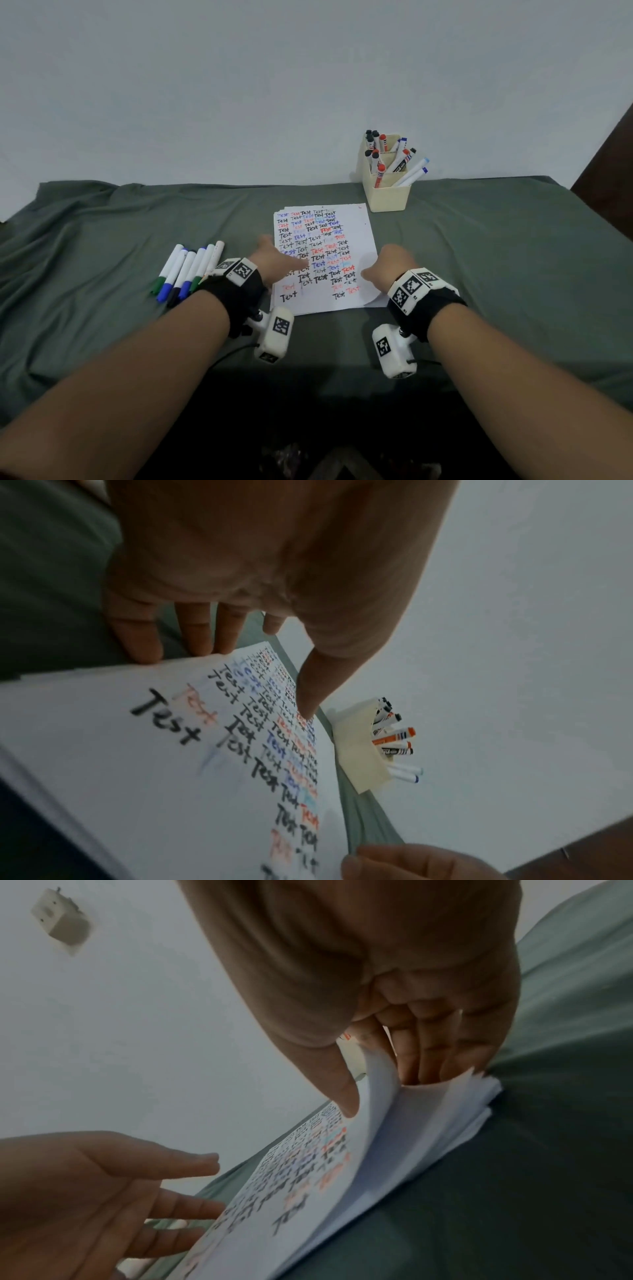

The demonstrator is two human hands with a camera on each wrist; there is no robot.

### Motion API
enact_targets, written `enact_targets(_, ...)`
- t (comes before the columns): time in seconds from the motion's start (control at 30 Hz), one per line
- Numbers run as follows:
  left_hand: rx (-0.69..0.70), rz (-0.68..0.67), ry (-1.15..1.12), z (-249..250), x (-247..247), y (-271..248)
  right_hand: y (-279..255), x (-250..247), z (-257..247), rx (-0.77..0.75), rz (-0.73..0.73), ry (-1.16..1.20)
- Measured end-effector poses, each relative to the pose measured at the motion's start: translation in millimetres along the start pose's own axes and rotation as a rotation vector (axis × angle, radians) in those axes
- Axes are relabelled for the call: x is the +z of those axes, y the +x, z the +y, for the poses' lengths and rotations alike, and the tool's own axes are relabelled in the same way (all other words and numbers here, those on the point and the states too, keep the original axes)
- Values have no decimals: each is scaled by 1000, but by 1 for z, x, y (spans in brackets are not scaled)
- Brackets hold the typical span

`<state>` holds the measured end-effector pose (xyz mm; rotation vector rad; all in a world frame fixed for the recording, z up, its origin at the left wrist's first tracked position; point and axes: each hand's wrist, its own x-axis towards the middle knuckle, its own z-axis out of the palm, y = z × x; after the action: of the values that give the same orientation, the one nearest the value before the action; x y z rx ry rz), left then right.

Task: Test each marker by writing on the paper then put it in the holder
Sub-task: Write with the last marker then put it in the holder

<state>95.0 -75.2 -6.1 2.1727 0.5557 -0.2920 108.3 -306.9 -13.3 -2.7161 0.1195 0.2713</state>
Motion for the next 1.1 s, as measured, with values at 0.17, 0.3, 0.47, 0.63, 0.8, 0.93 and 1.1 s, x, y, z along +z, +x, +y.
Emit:
enact_targets(0.17,-52,-94,-68,5,-8,-2,2,-2,-4,92,-97,104)
enact_targets(0.3,-5,-112,-91,5,-7,0,5,-7,4,176,-169,326)
enact_targets(0.47,1,-116,-219,1,-7,7,5,-10,4,189,-176,371)
enact_targets(0.63,35,-80,-342,0,-8,7,6,-6,1,148,-138,345)
enact_targets(0.8,15,-49,-204,-5,-12,8,9,0,6,120,-105,415)
enact_targets(0.93,11,-36,-172,-9,-10,8,15,-1,8,107,-99,456)
enact_targets(1.1,131,69,-279,-11,-12,16,25,-6,2,-76,14,510)
